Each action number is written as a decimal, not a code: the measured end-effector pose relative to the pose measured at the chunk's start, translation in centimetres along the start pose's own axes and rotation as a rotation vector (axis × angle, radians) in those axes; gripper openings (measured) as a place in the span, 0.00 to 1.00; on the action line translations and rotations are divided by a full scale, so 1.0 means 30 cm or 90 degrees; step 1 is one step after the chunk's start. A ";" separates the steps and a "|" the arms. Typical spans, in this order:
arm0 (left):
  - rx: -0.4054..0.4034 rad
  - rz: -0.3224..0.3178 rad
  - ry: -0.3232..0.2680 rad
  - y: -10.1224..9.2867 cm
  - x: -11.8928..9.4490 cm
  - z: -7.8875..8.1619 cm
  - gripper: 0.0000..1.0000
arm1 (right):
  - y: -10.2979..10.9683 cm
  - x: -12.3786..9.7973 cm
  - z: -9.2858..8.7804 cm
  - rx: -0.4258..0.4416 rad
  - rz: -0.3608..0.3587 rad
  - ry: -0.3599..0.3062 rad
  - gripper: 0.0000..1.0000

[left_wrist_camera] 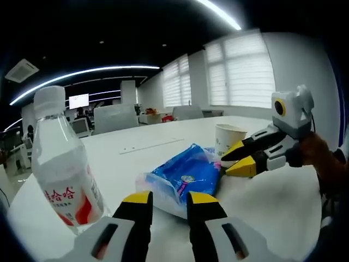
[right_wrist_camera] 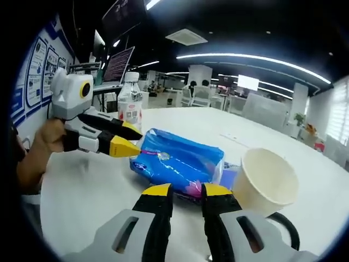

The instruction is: Arrange the tabletop items into an orderly group along one side of the table until the central work area is clear of visible clutter.

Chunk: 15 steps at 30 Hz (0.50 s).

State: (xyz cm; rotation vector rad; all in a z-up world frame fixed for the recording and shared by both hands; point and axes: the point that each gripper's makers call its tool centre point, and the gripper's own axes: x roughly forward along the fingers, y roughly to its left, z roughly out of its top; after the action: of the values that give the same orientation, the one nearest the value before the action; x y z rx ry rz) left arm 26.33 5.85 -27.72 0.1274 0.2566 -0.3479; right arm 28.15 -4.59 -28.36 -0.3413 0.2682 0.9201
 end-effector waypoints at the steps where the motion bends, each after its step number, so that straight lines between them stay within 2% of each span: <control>1: 0.000 0.000 0.000 0.000 0.000 0.000 0.21 | 0.000 0.002 -0.001 -0.004 -0.001 0.002 0.17; 15: 0.012 -0.003 0.011 -0.006 0.010 -0.012 0.17 | 0.004 0.035 -0.018 -0.064 -0.004 0.025 0.17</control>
State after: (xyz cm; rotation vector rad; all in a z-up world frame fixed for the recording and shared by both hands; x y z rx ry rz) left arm 26.48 5.64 -28.15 0.1478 0.2708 -0.3536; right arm 28.61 -3.99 -29.26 -0.4522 0.2574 0.9236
